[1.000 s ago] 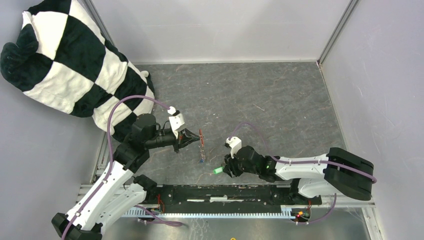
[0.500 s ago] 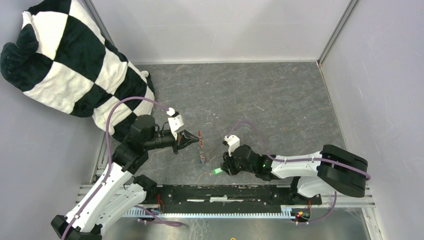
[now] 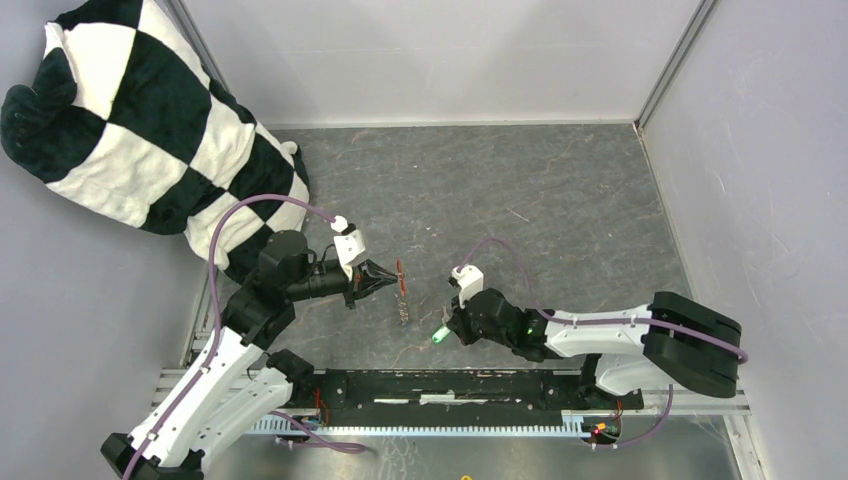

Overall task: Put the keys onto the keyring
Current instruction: Pick up the key from the center of the board.

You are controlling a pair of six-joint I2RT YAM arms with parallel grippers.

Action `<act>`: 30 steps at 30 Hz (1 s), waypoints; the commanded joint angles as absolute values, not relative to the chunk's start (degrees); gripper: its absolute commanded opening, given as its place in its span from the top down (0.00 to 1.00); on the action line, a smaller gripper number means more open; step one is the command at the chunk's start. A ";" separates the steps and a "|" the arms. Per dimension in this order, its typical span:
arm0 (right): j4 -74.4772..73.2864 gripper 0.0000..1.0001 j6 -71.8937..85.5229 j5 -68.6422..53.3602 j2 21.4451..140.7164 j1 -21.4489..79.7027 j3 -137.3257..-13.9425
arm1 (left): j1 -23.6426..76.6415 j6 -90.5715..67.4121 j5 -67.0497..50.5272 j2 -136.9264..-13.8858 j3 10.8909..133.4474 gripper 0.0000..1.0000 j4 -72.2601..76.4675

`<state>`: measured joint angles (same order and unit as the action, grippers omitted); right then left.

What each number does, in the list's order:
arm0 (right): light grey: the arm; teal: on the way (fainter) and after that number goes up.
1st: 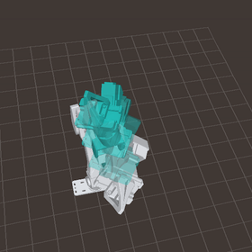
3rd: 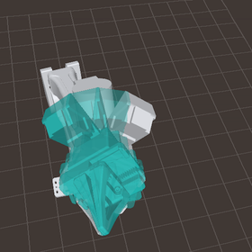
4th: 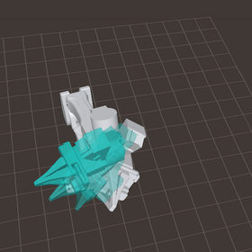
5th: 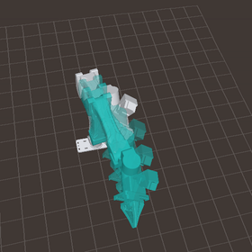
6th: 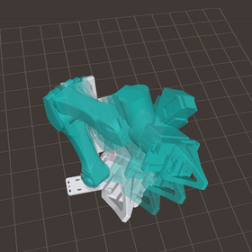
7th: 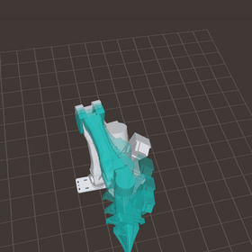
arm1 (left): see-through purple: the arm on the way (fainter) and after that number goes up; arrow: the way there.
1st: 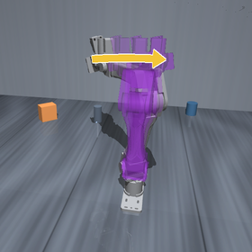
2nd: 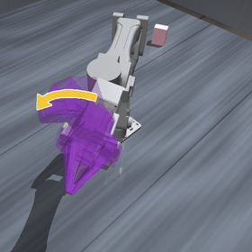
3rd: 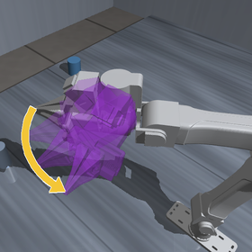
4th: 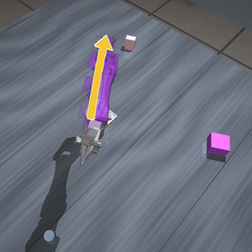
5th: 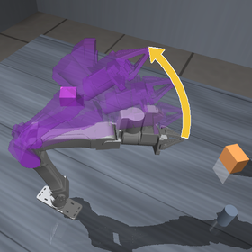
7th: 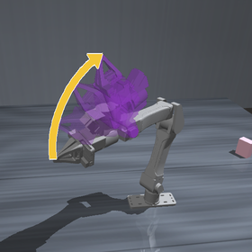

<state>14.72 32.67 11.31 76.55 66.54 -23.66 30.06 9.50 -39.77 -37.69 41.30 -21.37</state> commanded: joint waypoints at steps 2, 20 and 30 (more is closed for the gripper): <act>17.77 1.00 26.96 13.01 72.58 66.82 -22.68 | 29.79 11.34 -41.54 -36.91 43.12 0.98 -20.79; 2.96 1.00 2.07 1.52 54.39 66.74 -35.70 | 29.93 10.86 -43.51 -39.52 41.00 0.98 -17.19; -6.94 1.00 -2.11 -2.22 63.13 66.81 -55.59 | 29.90 11.06 -43.32 -40.16 41.67 0.98 -16.38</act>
<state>-2.85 0.38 -0.12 60.36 66.65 -49.32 30.06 9.50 -42.33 -40.12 40.84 -19.66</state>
